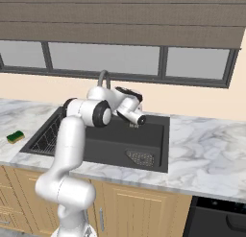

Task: Soak the sponge with water for a few seconds and then drop it inside the sink.

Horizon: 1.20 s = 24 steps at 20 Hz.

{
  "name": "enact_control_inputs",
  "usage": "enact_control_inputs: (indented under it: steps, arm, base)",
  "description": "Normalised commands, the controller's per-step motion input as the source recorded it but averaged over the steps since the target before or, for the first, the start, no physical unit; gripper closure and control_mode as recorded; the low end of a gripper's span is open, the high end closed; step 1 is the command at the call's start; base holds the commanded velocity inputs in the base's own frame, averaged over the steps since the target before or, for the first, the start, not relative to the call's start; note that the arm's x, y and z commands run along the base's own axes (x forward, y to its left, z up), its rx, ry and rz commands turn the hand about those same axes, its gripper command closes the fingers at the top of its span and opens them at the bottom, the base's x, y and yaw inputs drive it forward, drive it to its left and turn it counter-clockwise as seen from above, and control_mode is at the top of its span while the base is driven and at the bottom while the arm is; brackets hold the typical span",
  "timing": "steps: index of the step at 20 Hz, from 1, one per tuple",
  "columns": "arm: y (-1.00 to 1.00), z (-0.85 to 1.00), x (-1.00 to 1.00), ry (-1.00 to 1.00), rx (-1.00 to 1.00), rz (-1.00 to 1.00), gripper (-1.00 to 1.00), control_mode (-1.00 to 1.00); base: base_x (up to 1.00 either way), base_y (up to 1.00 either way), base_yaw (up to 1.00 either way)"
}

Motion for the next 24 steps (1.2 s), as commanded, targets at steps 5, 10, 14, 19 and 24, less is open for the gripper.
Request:
enact_control_inputs:
  steps: [5, 10, 14, 19, 24]
  arm:
    - [0.0, -0.15, 0.39, 0.0, 0.0, -0.01, -1.0, -1.0]
    - [0.0, -0.1, 0.37, 0.0, 0.0, -0.04, -1.0, -1.0]
    - [0.0, -0.01, 0.22, 0.0, 0.0, -0.1, -1.0, -1.0]
    - [0.0, -0.08, 0.13, 0.0, 0.0, -0.1, -1.0, -1.0]
    - [-0.01, -0.09, 0.01, 0.0, 0.0, -0.08, -1.0, -1.0]
  base:
    - [0.0, 0.0, 0.0]
    - [0.0, 0.0, 0.0]
    - [0.0, 0.0, 0.0]
    - [0.0, 0.0, 0.0]
    - [0.0, 0.0, 0.0]
